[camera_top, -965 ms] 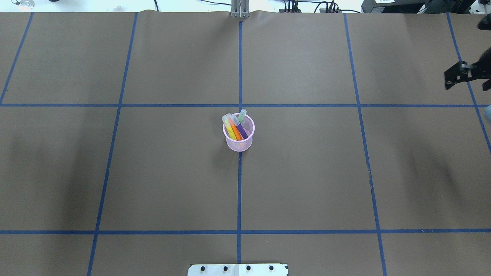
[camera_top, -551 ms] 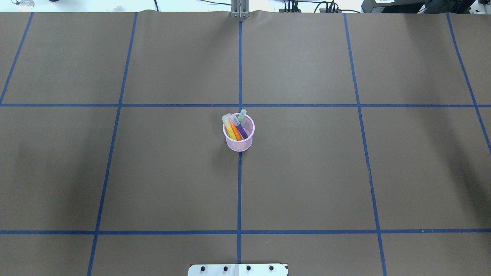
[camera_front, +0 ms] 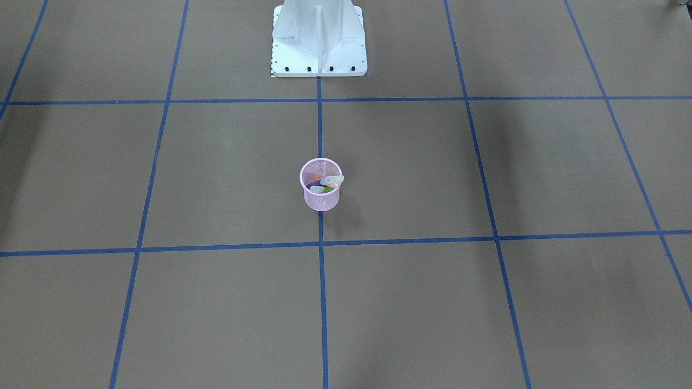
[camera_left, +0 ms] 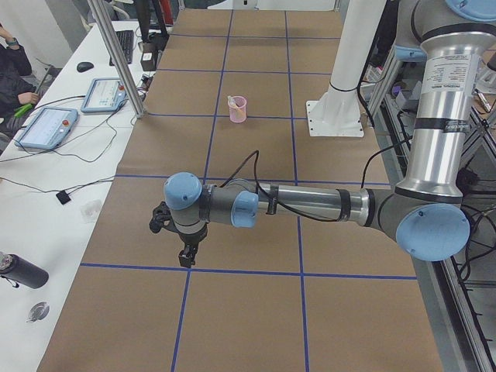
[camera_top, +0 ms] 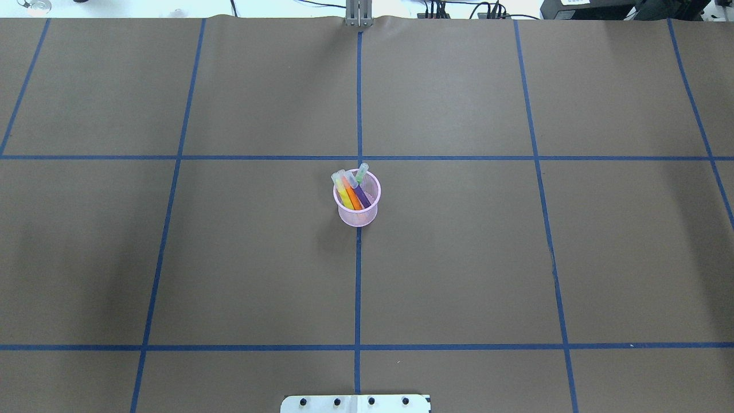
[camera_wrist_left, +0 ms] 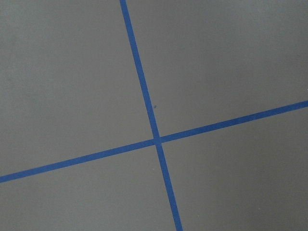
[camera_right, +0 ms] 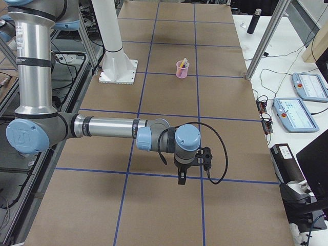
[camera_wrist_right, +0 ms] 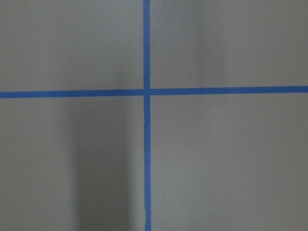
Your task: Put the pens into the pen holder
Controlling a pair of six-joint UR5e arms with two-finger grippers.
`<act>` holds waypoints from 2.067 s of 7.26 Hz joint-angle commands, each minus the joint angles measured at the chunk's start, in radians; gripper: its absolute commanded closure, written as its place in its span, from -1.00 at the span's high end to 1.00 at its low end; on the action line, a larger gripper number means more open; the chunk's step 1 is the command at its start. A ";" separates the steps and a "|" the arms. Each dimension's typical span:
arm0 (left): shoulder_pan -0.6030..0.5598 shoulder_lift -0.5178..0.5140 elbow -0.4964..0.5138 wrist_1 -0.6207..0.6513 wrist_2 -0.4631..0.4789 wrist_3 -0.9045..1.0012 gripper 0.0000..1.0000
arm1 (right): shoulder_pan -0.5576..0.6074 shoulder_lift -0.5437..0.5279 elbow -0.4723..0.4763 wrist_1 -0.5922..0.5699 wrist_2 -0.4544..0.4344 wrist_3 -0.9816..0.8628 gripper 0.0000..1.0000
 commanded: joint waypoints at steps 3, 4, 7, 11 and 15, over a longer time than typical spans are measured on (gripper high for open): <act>-0.055 -0.003 -0.028 0.098 0.052 0.058 1.00 | 0.003 -0.016 -0.007 0.000 0.002 -0.001 1.00; -0.054 -0.005 -0.029 0.109 0.054 0.057 1.00 | 0.003 -0.014 -0.004 0.000 0.002 0.002 1.00; -0.052 0.008 -0.051 0.109 0.054 0.054 1.00 | -0.060 -0.006 0.089 0.003 0.007 0.186 1.00; -0.052 0.006 -0.052 0.109 0.054 0.051 1.00 | -0.065 -0.011 0.089 0.003 0.007 0.179 1.00; -0.052 0.009 -0.049 0.109 0.052 0.051 1.00 | -0.065 -0.014 0.088 0.003 0.007 0.176 1.00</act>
